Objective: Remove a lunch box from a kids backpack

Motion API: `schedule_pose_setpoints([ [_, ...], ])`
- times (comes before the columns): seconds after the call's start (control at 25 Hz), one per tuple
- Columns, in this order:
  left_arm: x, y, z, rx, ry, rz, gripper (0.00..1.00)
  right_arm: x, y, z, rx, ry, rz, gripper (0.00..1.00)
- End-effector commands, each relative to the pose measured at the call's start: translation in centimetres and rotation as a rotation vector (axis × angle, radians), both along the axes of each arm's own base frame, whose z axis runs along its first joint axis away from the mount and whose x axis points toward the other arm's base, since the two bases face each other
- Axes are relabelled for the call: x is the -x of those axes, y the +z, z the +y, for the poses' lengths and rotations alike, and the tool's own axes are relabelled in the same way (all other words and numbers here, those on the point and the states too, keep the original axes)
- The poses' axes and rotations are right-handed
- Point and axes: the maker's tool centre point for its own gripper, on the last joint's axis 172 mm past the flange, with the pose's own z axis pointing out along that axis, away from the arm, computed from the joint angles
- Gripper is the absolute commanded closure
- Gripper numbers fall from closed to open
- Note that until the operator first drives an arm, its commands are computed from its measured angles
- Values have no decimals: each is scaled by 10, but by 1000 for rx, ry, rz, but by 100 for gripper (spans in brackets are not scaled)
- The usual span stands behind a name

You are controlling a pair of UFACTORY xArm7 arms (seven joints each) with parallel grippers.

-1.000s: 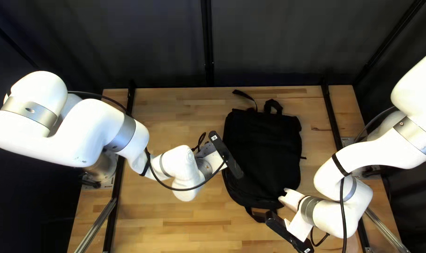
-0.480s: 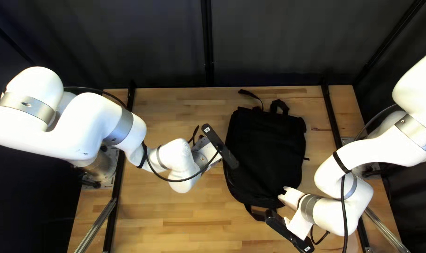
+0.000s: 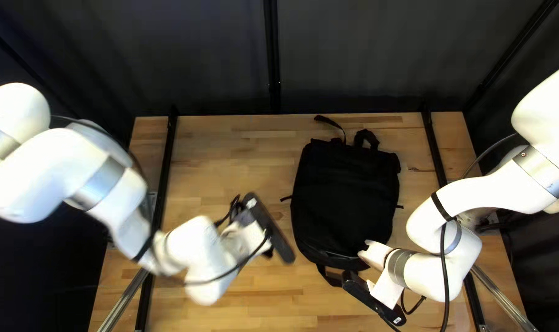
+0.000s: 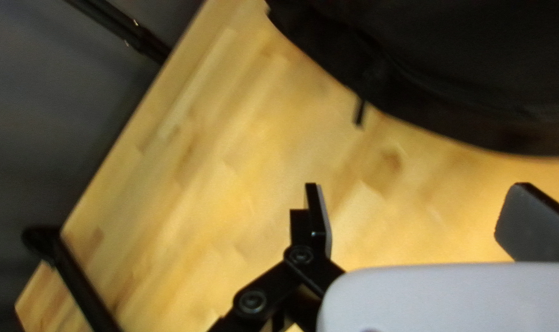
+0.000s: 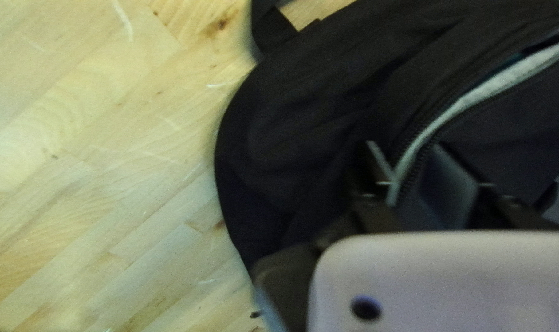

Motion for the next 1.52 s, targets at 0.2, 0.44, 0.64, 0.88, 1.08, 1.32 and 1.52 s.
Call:
schedule_pose_setpoints([
  [0.2, 35, 3, -96, 202, 7, 62, 0, 3, 12, -1, 16, 0, 18, 0],
  [0.44, 39, -4, -116, 246, -7, 86, 0, 12, 17, -9, 36, -24, 37, 0],
  [0.64, 39, -4, -116, 246, -7, 86, 0, 16, 11, -14, 34, -48, 38, 0],
  [0.88, 39, -4, -116, 246, -7, 86, 0, 13, 9, -16, 26, -60, 39, 100],
  [1.08, 39, -4, -116, 246, -7, 86, 0, 12, 5, -15, 17, -67, 46, 100],
  [1.32, 39, -4, -116, 246, -7, 86, 0, 12, 3, -15, 14, -76, 47, 100],
  [1.52, 39, -4, -116, 246, -7, 86, 0, 24, 4, -12, 16, -86, 53, 0],
])
